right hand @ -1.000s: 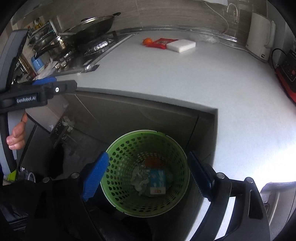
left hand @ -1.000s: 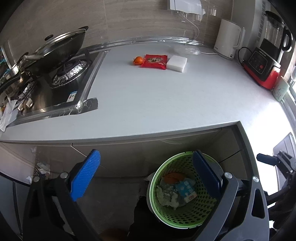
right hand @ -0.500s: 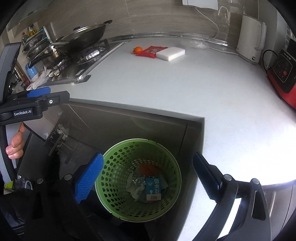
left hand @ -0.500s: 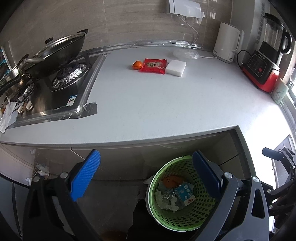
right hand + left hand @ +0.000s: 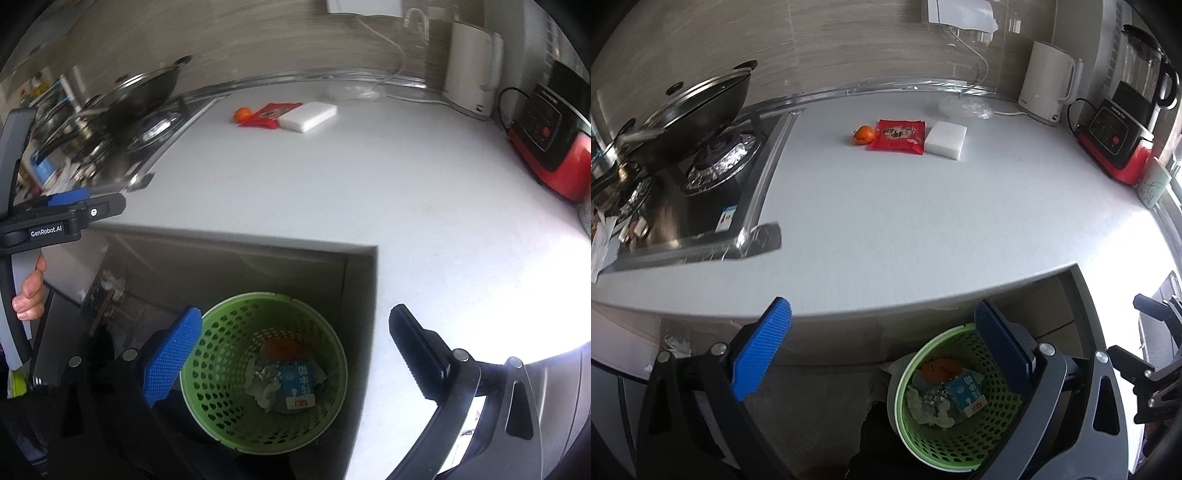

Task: Collect trash
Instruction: 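Move both tools back over the counter toward the sponge and plastic bag, then grasp the white sponge with the left gripper while right grasps plastic bag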

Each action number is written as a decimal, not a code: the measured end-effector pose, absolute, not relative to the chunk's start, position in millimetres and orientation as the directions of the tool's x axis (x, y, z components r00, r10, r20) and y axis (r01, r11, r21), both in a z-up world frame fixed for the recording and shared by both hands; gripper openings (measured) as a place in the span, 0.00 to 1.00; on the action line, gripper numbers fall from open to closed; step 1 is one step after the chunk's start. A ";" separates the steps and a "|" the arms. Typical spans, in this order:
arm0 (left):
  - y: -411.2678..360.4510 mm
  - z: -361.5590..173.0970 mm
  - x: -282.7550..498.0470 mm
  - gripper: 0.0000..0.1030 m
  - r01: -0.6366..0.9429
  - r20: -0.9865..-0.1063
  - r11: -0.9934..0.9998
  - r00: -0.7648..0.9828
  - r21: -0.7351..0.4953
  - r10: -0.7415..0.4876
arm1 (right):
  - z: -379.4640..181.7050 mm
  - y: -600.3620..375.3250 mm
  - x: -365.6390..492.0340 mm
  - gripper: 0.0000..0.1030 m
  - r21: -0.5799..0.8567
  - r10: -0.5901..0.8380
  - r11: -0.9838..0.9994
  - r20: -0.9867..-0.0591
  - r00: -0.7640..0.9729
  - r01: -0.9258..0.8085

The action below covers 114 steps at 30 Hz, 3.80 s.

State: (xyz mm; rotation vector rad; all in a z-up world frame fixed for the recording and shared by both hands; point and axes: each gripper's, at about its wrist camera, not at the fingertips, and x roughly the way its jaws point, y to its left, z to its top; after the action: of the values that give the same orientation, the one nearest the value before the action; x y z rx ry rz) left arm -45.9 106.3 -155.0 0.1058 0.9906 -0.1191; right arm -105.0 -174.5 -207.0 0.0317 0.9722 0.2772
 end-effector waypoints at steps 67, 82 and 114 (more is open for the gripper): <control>-29.8 -253.8 284.1 0.93 0.504 -0.896 0.862 0.355 -0.057 -0.267 | -211.2 -236.9 202.5 0.98 0.203 0.063 0.973 -0.701 0.710 0.113; -29.5 -253.0 283.4 0.93 0.474 -0.899 0.868 0.303 -0.146 -0.316 | -217.7 -245.6 201.1 0.98 0.222 0.071 0.967 -0.707 0.704 0.125; -39.8 -244.5 281.4 0.57 0.483 -0.889 0.875 0.389 -0.029 -0.244 | -228.5 -221.1 245.5 0.98 0.168 0.085 0.984 -0.744 0.663 0.063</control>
State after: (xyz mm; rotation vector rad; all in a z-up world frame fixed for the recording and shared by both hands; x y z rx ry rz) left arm 281.4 -39.8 -244.5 0.2507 1.0781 -0.4679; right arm 245.5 -221.1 -228.5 0.1858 0.8473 0.0122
